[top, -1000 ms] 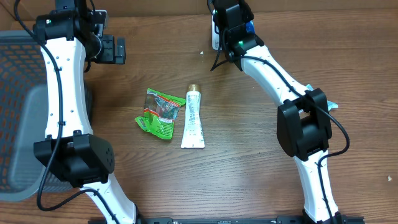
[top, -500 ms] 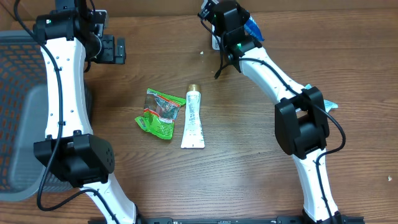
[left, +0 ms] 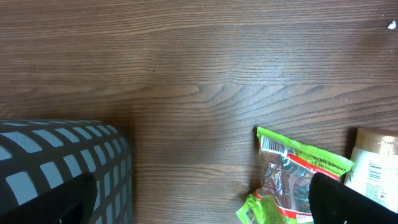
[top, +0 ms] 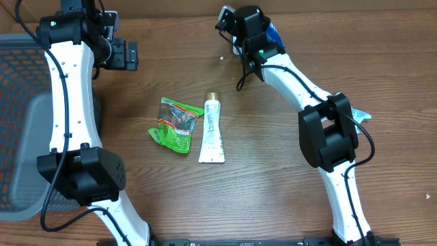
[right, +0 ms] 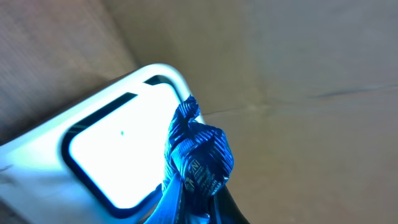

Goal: Scan the item barcode
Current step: 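Lift the blue packet and hold it under the white scanner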

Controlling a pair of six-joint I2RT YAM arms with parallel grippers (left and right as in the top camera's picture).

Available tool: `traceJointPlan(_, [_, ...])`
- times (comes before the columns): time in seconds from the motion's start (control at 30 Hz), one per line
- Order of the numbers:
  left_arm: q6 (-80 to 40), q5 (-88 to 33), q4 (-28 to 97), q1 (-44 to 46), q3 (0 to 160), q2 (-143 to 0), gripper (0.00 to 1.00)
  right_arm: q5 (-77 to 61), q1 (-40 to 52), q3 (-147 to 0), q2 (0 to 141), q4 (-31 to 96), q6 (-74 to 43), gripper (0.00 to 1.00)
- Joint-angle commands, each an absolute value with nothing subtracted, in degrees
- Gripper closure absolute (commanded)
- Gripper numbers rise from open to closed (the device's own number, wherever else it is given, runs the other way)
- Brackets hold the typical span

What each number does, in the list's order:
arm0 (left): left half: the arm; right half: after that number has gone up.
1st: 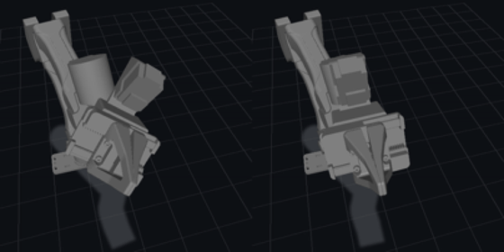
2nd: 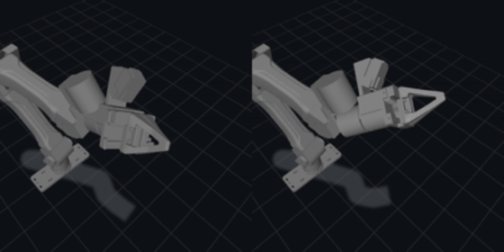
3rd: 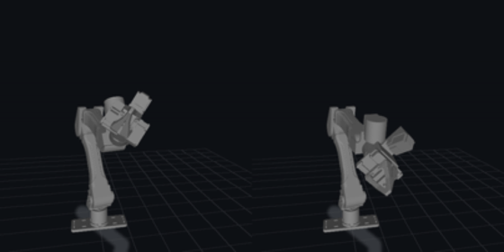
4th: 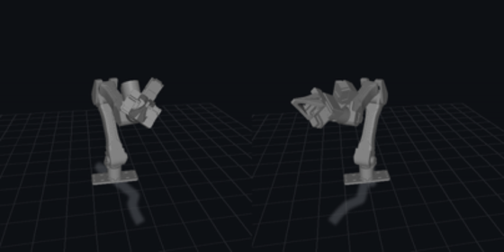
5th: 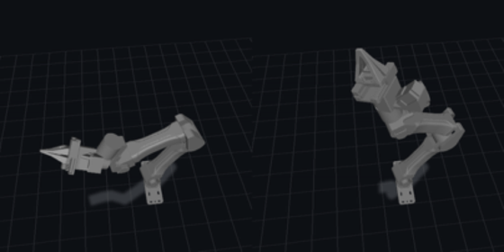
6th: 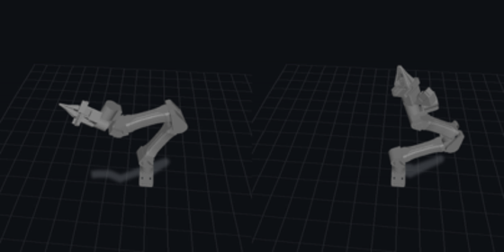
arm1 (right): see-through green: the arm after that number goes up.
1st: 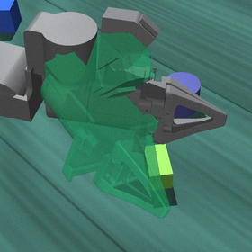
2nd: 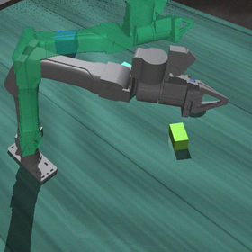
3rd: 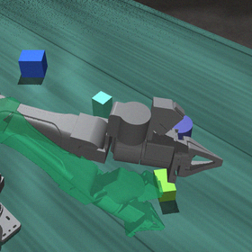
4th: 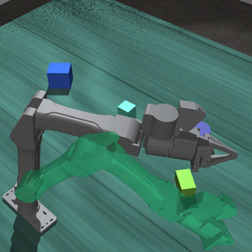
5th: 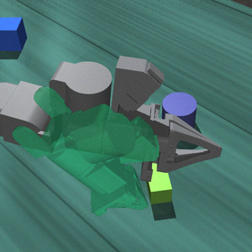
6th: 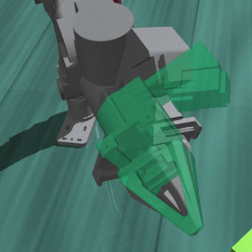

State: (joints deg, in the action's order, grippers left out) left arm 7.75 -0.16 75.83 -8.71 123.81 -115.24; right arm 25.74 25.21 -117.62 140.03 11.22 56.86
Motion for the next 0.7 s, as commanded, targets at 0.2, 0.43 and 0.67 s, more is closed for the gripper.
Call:
traceJointPlan(0.2, [9.0,0.1,75.9,-8.6,124.8,-113.3,0.0,26.2,25.2,-117.3,141.0,10.8,57.3,0.96])
traceJointPlan(0.43, [9.0,0.1,75.9,-8.6,124.8,-113.3,0.0,26.5,25.5,-117.3,140.6,10.8,57.0,0.96])
traceJointPlan(0.67, [9.0,0.1,75.9,-8.6,124.8,-113.3,0.0,26.9,25.9,-117.3,138.0,10.7,56.8,0.96])
